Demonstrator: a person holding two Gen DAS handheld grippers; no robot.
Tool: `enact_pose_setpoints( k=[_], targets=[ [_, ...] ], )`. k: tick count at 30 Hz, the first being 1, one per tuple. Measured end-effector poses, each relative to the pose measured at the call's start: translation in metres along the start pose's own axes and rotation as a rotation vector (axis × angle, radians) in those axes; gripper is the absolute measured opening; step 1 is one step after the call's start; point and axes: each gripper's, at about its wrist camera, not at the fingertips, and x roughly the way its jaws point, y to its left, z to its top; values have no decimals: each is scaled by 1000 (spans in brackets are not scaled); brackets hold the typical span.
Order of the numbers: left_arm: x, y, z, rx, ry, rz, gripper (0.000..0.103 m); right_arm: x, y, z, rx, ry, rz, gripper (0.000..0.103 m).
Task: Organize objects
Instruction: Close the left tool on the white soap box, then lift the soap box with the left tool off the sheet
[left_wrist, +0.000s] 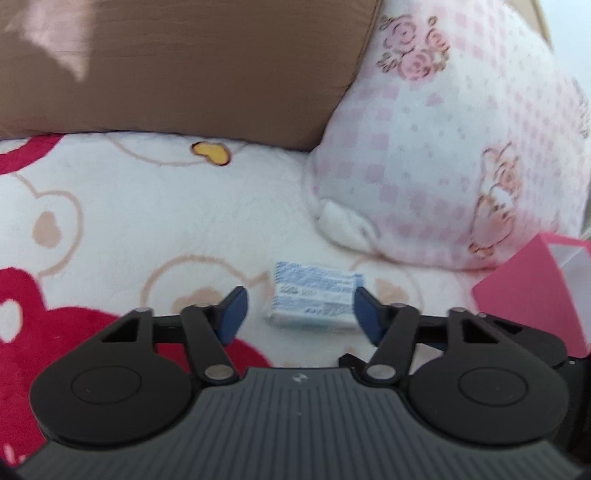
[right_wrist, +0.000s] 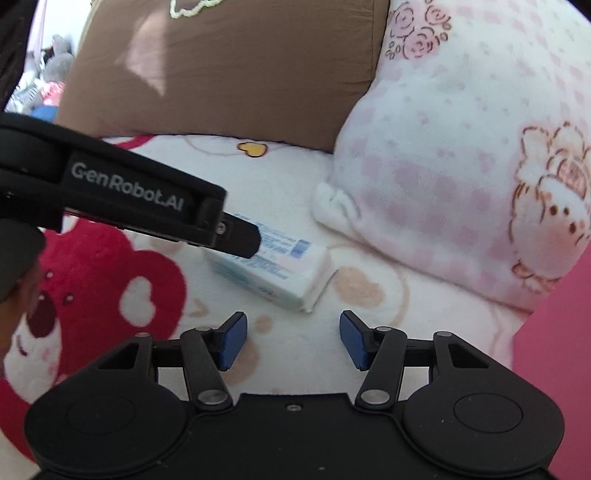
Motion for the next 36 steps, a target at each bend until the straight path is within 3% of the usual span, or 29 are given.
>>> enact_pose_setpoints(
  k=[5,8,11,12,14,21,25,28,36],
  targets=[
    [10,-3,-1,-3,9,21,57,11,-1,4,-41,1,18,59],
    [14,7,1,-75,39,53,57,17,-2,5,-20,-4,18,61],
    [12,15,1,-118,12,8,57,16,-4,6,3,-13,28,61],
    [11,14,2,-116,2,16,54,17,-4,7,-6,-17,31,61],
    [13,11,4,-95,-4,14,37,16,-5,7,-11,-27,48,61],
    [19,9,6,-104,61,-6,34,14,-10,15,19,3,66,45],
    [12,15,6,-187,123,-8,33,13,-8,18,12,19,92,44],
    [-2,8,1,-171,107,18,33,5,0,14,-8,21,110,45],
    [-14,10,-27,-287,171,-5,33,-15,2,0,-7,78,138,49]
  ],
)
